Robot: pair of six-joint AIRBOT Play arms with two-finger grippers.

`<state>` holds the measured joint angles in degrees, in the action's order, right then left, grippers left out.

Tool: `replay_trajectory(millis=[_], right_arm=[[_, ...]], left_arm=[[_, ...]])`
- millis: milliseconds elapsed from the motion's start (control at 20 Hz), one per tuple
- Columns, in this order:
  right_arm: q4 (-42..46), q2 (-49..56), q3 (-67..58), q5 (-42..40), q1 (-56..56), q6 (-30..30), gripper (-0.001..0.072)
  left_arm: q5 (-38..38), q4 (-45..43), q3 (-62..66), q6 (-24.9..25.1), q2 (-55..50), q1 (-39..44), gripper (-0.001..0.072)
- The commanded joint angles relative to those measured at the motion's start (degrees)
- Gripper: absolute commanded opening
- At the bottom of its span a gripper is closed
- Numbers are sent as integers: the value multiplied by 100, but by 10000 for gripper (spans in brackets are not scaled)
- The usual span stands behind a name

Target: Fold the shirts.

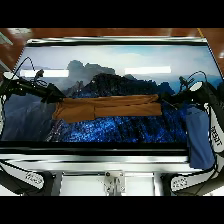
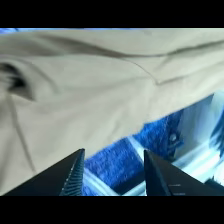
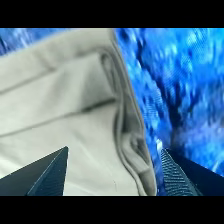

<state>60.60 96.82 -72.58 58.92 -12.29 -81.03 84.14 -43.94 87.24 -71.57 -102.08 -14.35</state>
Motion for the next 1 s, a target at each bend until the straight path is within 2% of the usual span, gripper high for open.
replay_trajectory(millis=[0, 50, 100, 150, 200, 300, 450, 500, 600, 700, 850, 950], right_arm=[[-820, 402, -15, 138, -7, 31, 689], [-1082, 481, -15, -22, 79, 37, 689], [-1320, 503, -20, -162, 153, 140, 683], [-1639, 490, -59, -168, 212, 560, 427], [-1919, 431, -94, -105, 229, 901, 97], [-2129, 120, -105, -81, 219, 1084, 64], [-2107, -662, -105, 52, 181, 1086, 63], [-2107, -953, -105, 131, 181, 1084, 63], [-2085, -1543, -105, 227, 181, 1060, 63], [-1502, -1956, -103, 140, 181, 852, 63], [118, -1827, -85, 304, 181, -133, 64], [317, -1464, 59, 358, 181, -144, 64]], left_arm=[[136, 2, 33, -9, 114, 334, 422], [70, 0, 33, -9, 114, 496, 388], [-24, 4, 33, -9, 114, 662, 247], [-175, 4, 33, -7, 114, 855, 136], [-376, 7, 33, -9, 114, 1049, 105], [-782, 9, 33, -15, 114, 1449, 93], [-1486, 9, 31, -313, 96, 2129, 90], [-1766, 9, 31, -402, 79, 2411, 51], [-2321, 9, 22, -533, 17, 2970, 47], [-2667, 9, 22, -570, -66, 3445, 47], [-2717, 4, 22, -568, -109, 3801, 47], [-2717, 7, 22, -570, -109, 3799, 47]])
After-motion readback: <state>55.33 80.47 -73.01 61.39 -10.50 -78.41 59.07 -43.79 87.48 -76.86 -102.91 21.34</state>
